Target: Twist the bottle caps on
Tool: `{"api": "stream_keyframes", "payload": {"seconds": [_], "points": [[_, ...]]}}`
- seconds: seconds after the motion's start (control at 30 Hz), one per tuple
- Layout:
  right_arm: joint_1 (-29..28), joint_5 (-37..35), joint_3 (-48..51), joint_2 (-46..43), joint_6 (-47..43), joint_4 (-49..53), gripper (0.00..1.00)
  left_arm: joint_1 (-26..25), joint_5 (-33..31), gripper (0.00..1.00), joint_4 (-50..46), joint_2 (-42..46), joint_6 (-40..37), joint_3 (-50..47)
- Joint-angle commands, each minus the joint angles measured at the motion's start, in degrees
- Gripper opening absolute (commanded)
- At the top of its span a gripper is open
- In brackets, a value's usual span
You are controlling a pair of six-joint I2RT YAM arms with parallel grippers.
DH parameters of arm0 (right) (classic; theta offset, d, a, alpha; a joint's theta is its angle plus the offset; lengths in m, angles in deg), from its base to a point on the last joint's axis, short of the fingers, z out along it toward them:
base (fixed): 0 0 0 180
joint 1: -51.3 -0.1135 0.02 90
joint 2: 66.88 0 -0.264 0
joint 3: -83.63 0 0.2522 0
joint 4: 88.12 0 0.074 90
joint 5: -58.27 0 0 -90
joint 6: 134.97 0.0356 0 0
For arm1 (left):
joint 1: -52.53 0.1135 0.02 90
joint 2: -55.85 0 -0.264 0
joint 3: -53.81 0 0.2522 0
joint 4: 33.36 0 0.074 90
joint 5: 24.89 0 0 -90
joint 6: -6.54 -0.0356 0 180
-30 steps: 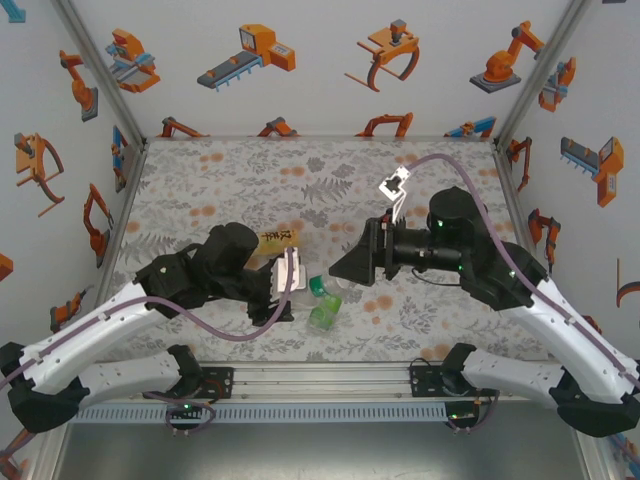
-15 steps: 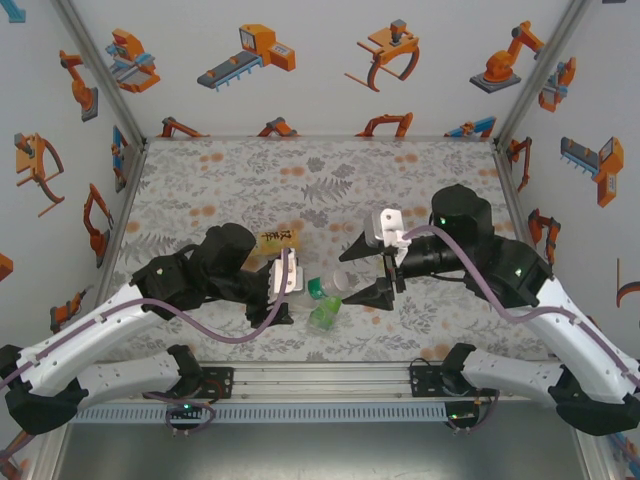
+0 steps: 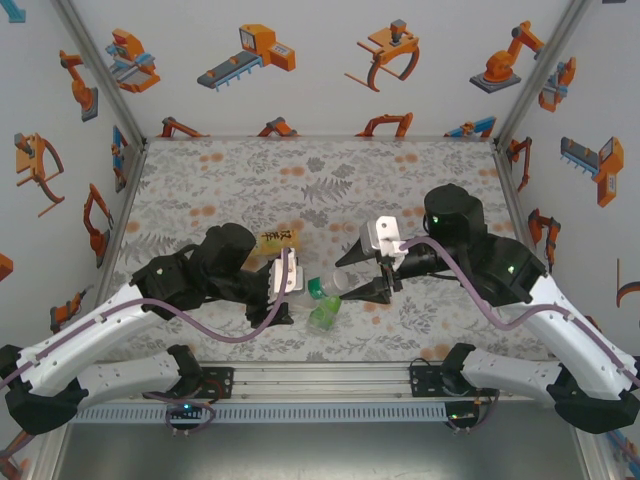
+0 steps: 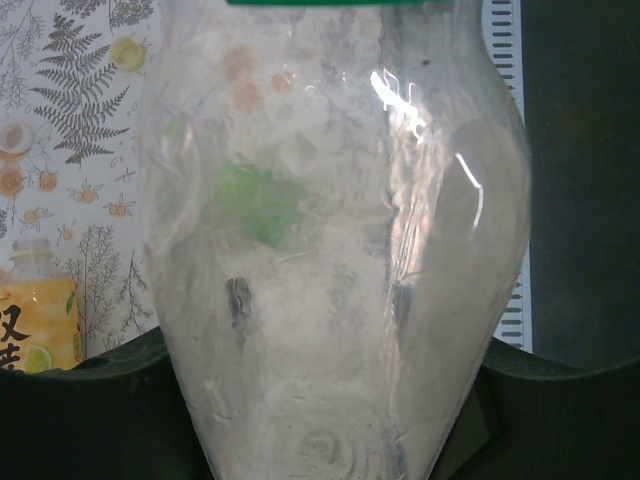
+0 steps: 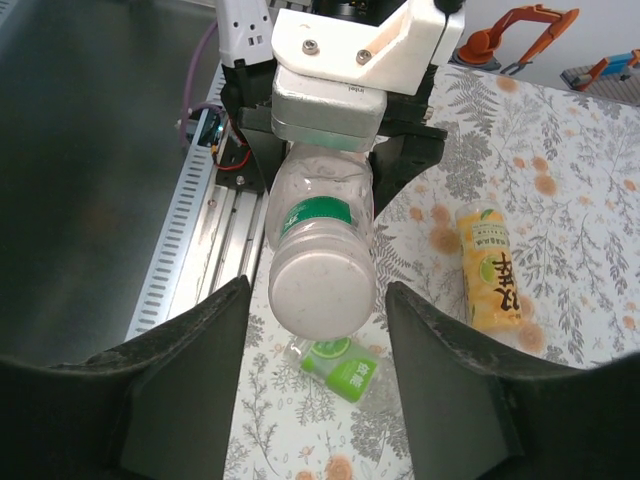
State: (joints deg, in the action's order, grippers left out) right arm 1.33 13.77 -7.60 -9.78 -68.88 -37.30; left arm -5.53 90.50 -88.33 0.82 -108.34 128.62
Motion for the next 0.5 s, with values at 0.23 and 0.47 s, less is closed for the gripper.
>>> {"api": "stream_keyframes", "payload": {"seconds": [0.23,0.47], "points": [[-0.39,-0.14,2.45,-0.88,4.81,-4.21,0.22,-0.12,1.19,0.00,-0.41,0.32,0.63,1.11],[-0.47,-8.50,8.61,-3.13,29.17,-14.99,0.00,-0.09,0.11,0.00,1.21,0.65,1.26,0.37]]}}
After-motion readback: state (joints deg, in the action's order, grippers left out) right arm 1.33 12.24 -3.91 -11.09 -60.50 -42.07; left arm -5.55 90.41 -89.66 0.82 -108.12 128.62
